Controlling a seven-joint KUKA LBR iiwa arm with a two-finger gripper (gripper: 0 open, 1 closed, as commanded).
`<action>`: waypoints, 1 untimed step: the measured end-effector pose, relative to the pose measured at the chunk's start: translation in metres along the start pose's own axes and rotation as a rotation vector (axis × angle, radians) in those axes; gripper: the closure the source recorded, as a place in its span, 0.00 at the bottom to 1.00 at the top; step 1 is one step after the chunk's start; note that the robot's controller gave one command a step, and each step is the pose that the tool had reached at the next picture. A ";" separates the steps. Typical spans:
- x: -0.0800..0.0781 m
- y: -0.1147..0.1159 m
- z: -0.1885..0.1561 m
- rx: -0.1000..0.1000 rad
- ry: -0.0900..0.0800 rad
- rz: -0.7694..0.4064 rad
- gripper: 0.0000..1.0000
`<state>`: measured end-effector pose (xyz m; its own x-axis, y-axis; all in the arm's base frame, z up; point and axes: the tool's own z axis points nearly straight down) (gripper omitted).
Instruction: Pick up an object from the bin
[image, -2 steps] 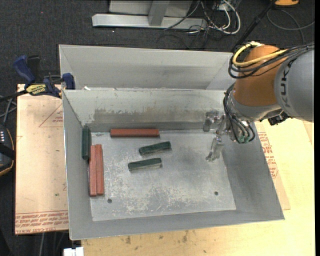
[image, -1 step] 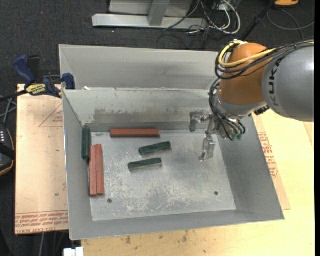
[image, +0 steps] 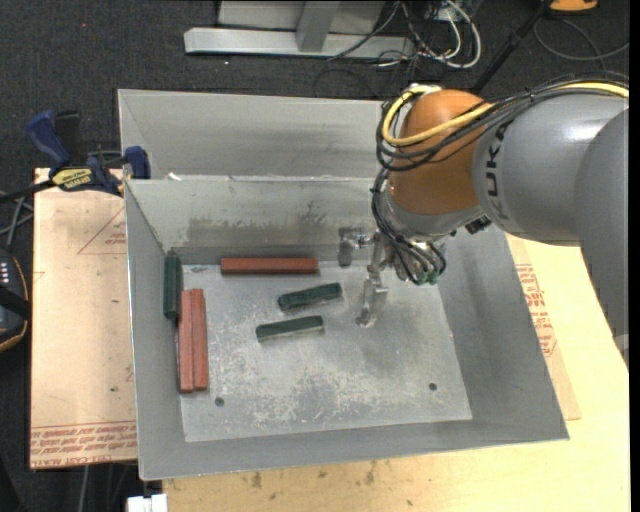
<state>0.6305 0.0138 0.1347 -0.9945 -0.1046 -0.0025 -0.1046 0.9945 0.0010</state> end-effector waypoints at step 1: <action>-0.012 0.022 0.061 0.000 -0.003 -0.160 0.00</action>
Offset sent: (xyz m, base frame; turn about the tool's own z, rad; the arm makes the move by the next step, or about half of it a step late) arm 0.0002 0.0715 -0.0647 -0.1049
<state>0.6406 0.0375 0.0737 -0.9650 -0.2621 -0.0055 -0.2621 0.9650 0.0003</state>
